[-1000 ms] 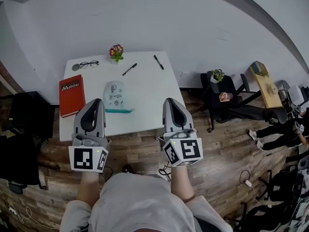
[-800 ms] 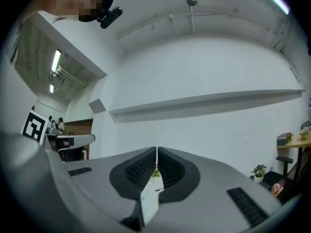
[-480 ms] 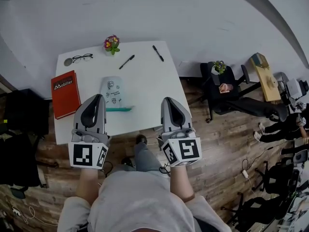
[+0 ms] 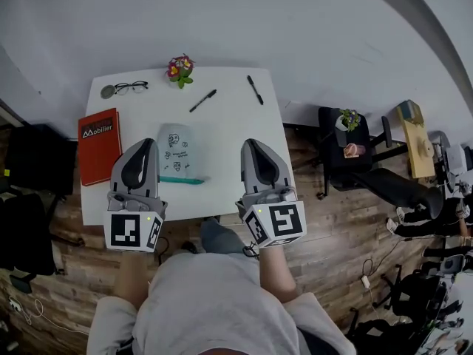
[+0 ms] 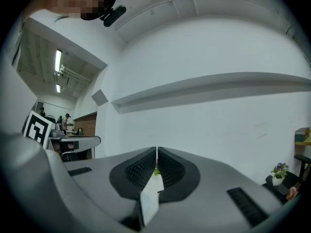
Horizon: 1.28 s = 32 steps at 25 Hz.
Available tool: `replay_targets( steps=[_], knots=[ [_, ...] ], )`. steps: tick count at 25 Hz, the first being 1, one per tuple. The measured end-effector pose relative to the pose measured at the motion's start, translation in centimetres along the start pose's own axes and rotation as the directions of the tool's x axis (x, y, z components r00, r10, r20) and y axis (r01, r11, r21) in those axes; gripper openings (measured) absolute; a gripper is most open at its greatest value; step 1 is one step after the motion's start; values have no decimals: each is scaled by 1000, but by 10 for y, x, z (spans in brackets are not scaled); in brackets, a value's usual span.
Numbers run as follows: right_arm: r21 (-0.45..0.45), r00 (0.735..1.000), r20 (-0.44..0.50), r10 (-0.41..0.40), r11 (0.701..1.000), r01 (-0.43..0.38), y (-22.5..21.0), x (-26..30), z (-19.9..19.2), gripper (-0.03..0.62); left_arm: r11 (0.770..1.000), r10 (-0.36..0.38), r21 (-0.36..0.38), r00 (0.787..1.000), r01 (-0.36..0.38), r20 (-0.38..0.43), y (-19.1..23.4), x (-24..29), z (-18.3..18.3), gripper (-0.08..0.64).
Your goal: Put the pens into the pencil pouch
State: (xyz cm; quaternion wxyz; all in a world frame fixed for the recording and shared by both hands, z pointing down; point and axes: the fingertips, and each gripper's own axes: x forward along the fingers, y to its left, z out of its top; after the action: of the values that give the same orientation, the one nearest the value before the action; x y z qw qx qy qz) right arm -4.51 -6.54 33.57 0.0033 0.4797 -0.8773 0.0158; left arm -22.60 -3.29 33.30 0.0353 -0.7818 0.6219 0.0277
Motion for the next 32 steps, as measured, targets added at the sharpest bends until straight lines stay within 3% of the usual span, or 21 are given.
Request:
replay_targets(
  steps=[8, 15, 19, 23, 32],
  knots=[
    [-17, 977, -139, 160, 986, -163, 13, 48, -52, 31, 996, 85, -12, 991, -87, -105, 18, 11, -42, 29],
    [-68, 893, -326, 309, 935, -348, 47, 54, -127, 31, 985, 168, -16, 971, -173, -168, 30, -3, -62, 29],
    [-104, 805, -412, 426, 856, -506, 74, 44, -167, 32, 978, 200, -17, 962, -207, -185, 36, -9, -67, 29],
    [-152, 714, -501, 489, 763, -629, 92, 33, -204, 32, 972, 225, -14, 954, -233, -199, 38, -14, -71, 29],
    [-184, 541, -673, 504, 595, -783, 109, 20, -267, 44, 957, 282, -11, 934, -291, -221, 45, -26, -78, 29]
  ],
)
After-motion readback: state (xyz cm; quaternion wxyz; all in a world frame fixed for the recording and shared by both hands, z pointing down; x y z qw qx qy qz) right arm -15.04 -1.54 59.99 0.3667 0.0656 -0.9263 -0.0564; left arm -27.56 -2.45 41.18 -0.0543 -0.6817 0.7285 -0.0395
